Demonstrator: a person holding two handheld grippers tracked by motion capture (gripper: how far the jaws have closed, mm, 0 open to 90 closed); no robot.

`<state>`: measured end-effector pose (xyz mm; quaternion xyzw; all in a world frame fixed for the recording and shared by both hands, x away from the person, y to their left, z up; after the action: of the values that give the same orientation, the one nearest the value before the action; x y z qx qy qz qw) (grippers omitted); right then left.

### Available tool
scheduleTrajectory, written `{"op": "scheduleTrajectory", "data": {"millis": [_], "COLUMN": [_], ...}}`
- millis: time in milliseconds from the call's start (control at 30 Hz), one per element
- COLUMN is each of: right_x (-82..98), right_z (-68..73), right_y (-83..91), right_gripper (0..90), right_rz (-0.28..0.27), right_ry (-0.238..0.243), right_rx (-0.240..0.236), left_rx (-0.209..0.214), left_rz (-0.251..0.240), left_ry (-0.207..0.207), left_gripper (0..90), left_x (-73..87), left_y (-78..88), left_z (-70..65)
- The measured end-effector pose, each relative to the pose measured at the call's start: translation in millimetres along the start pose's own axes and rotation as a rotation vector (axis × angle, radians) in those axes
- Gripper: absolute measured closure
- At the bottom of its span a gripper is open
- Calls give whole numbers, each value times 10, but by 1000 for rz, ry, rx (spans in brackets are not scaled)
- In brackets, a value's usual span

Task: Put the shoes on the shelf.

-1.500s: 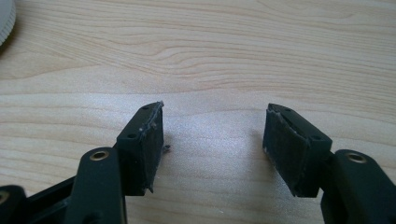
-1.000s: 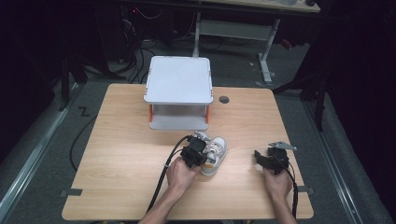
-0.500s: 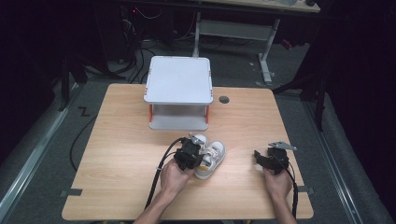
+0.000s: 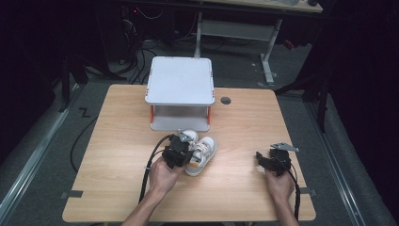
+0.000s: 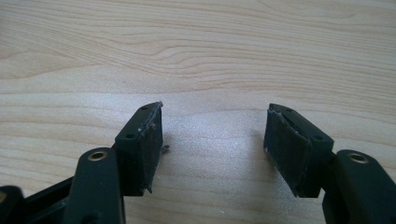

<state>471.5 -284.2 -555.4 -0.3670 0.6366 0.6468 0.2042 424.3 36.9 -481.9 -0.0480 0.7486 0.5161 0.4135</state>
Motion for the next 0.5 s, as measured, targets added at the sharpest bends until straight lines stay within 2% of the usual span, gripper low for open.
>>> {"op": "scheduleTrajectory", "data": {"millis": [100, 500], "right_x": [0, 0], "right_z": [0, 0], "right_y": [0, 0], "right_gripper": [377, 377], "right_rz": [0, 0], "right_ry": [1, 1], "right_rx": [0, 0], "left_rx": [-11, -117], "left_rz": [-12, -57], "left_ry": [22, 61], "left_gripper": [827, 827], "left_x": [-23, -225], "left_y": [18, -37], "left_z": [120, 554]}}
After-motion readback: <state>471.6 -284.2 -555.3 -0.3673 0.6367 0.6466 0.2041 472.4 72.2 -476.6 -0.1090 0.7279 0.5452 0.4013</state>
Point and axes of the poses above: each handheld gripper's, and its own axes: y roughly backward along the jaws, x roughly out of its underside, z roughly to its left, the point moved 8 cm from there along -y, roughly forward along the jaws, and after that the axes turned 5 degrees about x, right-handed, at the moved point
